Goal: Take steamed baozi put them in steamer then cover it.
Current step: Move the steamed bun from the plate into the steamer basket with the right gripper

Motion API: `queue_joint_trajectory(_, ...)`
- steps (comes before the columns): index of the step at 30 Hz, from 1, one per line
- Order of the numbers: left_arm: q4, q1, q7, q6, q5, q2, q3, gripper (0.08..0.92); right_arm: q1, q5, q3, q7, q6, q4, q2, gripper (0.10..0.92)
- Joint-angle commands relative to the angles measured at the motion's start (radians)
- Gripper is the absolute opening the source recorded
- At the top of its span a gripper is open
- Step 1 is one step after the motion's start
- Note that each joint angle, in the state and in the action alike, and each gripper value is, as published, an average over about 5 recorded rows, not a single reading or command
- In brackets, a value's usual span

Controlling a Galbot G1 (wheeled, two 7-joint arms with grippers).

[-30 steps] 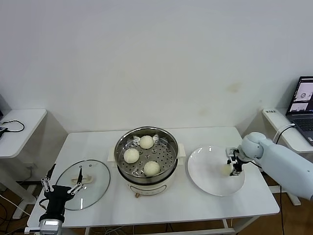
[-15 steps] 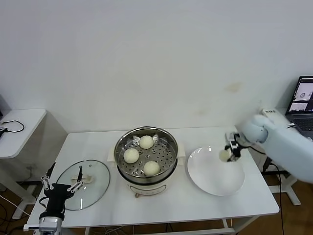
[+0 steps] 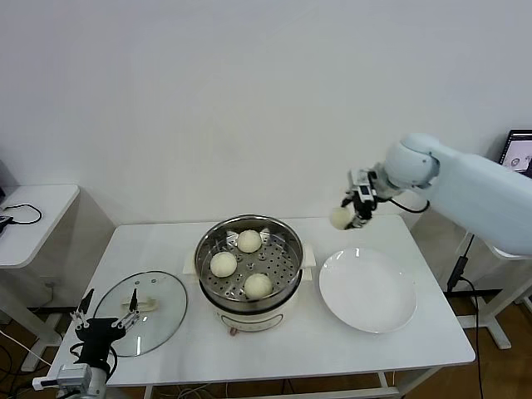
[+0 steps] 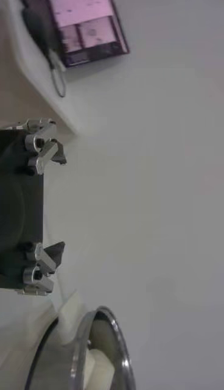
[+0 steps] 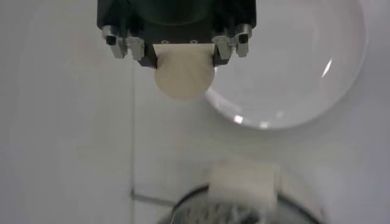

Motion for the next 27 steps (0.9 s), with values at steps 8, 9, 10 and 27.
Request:
queue_joint_trajectory(8,0.018,-0.008,-0.008,-0.021,-0.071,-0.002,0.002,0.823,0.031,0.315,-0.124,0.171,-0.177,0.036,0.251,0.585)
queue_joint_trajectory(9,0.015,-0.008,-0.009,-0.021,-0.071,-0.002,0.0,0.823,0.015,0.316,-0.121,0.18,-0.183,0.027,0.264,0.585)
queue_joint_trajectory(10,0.014,-0.007,-0.009,-0.021,-0.071,-0.001,-0.001,0.823,-0.001,0.317,-0.119,0.19,-0.189,0.018,0.274,0.585)
queue_joint_trajectory(27,0.012,-0.007,-0.007,-0.027,-0.047,-0.009,-0.008,0.823,-0.139,0.259,-0.11,0.285,-0.269,-0.048,0.337,0.585)
